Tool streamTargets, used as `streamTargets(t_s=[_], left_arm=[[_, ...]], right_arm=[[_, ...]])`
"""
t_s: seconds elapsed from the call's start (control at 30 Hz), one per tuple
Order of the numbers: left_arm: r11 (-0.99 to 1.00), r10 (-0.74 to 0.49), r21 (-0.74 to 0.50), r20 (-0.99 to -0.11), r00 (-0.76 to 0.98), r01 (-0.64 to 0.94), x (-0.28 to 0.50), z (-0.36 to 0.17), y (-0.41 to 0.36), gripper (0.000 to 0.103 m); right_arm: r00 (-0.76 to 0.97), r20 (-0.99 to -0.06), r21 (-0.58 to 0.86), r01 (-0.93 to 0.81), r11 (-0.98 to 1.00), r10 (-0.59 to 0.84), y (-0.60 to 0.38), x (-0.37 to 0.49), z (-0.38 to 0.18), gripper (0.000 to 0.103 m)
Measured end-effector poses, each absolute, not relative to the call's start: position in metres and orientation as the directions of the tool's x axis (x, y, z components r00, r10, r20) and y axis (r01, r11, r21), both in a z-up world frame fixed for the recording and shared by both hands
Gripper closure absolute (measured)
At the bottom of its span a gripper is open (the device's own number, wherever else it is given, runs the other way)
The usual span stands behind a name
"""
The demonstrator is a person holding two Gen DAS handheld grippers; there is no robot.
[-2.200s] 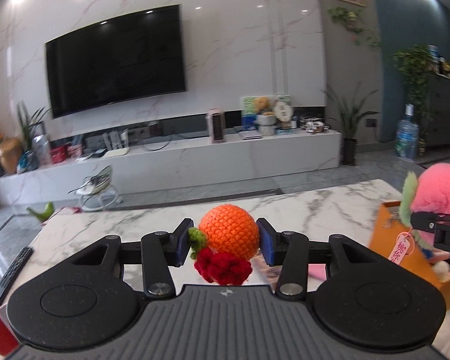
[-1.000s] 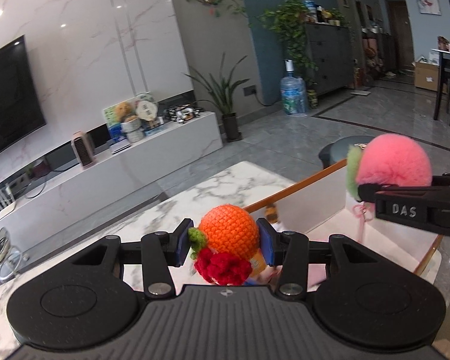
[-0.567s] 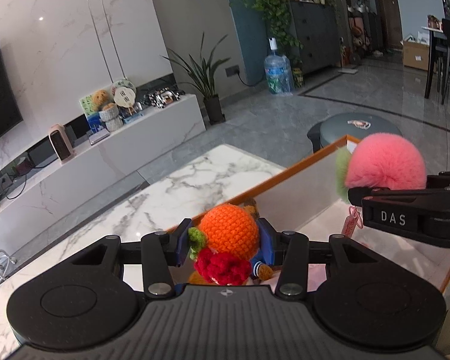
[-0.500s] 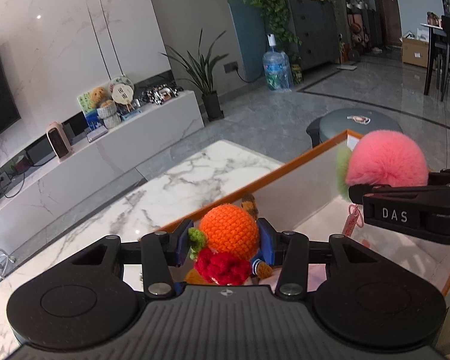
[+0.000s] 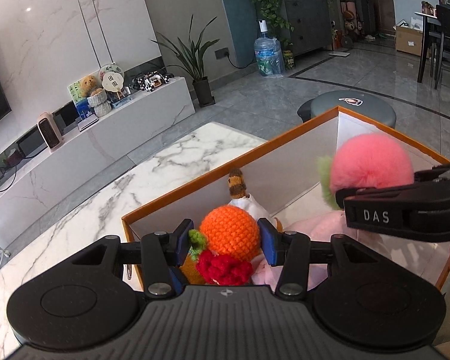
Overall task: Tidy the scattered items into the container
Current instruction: 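Open the left tool to drop the fruit while the right tool releases the pompom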
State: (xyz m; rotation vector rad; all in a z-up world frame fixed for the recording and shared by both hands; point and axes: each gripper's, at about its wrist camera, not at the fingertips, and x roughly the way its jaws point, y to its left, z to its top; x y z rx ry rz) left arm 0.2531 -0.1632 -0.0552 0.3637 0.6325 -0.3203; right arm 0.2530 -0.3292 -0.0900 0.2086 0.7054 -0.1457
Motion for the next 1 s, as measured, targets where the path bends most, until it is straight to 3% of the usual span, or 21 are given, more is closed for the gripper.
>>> streamTargets(t_s=[0.17, 0.27, 0.63, 1.0], left_arm=[[0.885, -0.184, 0.242, -0.605, 0.775, 0.399, 0.248, -0.051, -0.165, 0.033], [0.878, -0.186, 0.255, -0.597, 0.781, 0.404, 0.244, -0.047, -0.166, 0.029], [0.881, -0.183, 0.274, -0.553, 0.813, 0.385, 0.223, -0.028, -0.163, 0.026], [0.892, -0.208, 0.253, -0.505, 0.838, 0.374, 0.198, 0.0, -0.156, 0.026]], right_arm=[[0.737, -0.674, 0.159, 0.215, 0.963, -0.053, -0.333, 0.25, -0.091, 0.048], [0.731, -0.681, 0.168, 0.217, 0.961, -0.046, -0.333, 0.245, -0.089, 0.046], [0.74, -0.67, 0.165, 0.222, 0.961, -0.056, -0.331, 0.224, -0.075, 0.031], [0.773, -0.632, 0.162, 0.2, 0.966, -0.054, -0.324, 0.196, -0.044, 0.025]])
